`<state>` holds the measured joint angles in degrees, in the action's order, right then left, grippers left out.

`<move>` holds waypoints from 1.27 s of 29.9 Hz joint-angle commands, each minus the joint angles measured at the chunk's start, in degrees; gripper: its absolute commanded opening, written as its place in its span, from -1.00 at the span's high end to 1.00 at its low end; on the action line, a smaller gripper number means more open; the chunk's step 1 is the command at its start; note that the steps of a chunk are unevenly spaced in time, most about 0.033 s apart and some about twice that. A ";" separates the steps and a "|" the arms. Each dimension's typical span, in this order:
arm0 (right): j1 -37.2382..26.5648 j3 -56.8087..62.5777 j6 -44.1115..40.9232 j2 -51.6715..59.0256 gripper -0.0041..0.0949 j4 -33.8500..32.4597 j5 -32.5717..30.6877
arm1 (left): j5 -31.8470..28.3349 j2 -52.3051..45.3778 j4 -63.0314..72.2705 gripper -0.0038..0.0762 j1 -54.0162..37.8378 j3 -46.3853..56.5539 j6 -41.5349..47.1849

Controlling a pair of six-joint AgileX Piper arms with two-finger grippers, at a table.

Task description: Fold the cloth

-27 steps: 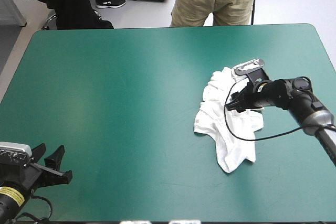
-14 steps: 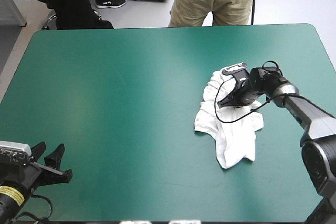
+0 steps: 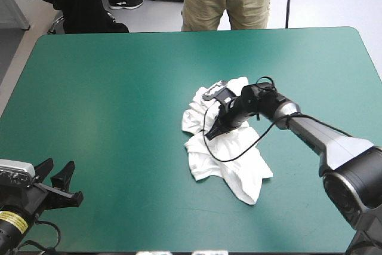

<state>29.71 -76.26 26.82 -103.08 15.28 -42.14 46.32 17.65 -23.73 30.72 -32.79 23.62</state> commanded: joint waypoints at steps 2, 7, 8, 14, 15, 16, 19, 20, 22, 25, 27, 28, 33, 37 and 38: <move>7.96 -4.55 2.44 1.79 0.93 2.09 -0.06 | -3.97 0.51 -0.71 0.01 0.12 -1.31 0.68; 18.36 -7.98 4.46 -1.41 0.93 1.97 -0.64 | -3.97 0.51 -0.71 0.01 0.12 -1.31 0.68; 20.35 -8.86 4.72 -2.30 0.93 1.82 -1.23 | -3.97 0.51 -0.71 0.01 0.12 -1.31 0.68; 27.66 -12.43 2.45 -5.85 0.93 -3.40 -3.99 | -3.97 0.51 -0.71 0.01 0.12 -1.31 0.68; 27.72 -12.68 1.28 -5.83 0.93 -4.53 -4.15 | -3.97 0.51 -0.71 0.01 0.12 -1.31 0.68; 27.82 -12.81 0.23 -5.97 0.89 -5.60 -4.44 | -3.84 0.51 -0.82 0.01 0.12 -1.31 0.68; 27.41 -14.30 -0.99 -5.71 0.59 -6.37 -6.07 | -3.84 0.51 -0.82 0.01 0.12 -1.31 0.68; 27.31 -15.04 -1.09 -5.20 0.47 -6.37 -6.65 | -3.84 0.62 -0.82 0.01 0.12 -1.31 0.68; 26.95 -16.93 -1.31 -4.32 0.13 -5.92 -8.08 | -3.84 1.00 -0.82 0.01 0.12 -1.31 0.68; 26.38 -20.02 -2.31 -2.50 -0.23 -6.03 -10.84 | -2.91 2.32 -0.57 0.01 0.12 -1.31 1.12; 25.81 -22.25 -3.22 -0.51 -0.31 -7.00 -13.73 | -1.84 3.75 -0.57 0.01 0.12 -1.41 2.99; 25.44 -23.12 -3.71 0.55 -0.31 -7.26 -15.20 | -1.29 4.79 -0.57 0.01 0.12 -1.41 4.31; 22.10 -23.80 -8.02 7.09 -0.31 -9.83 -21.59 | -0.88 11.77 -0.14 0.01 0.12 -3.05 8.08; 17.22 -23.80 -11.53 11.78 -0.31 -12.31 -28.95 | -0.88 19.42 -0.38 0.01 0.12 -6.66 10.59; 16.13 -23.71 -12.11 13.06 -0.31 -12.55 -29.41 | -0.88 21.73 -0.27 0.01 0.12 -7.92 10.59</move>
<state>49.11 -98.23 16.68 -95.85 4.11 -68.82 48.57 34.11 -22.83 30.72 -36.45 32.70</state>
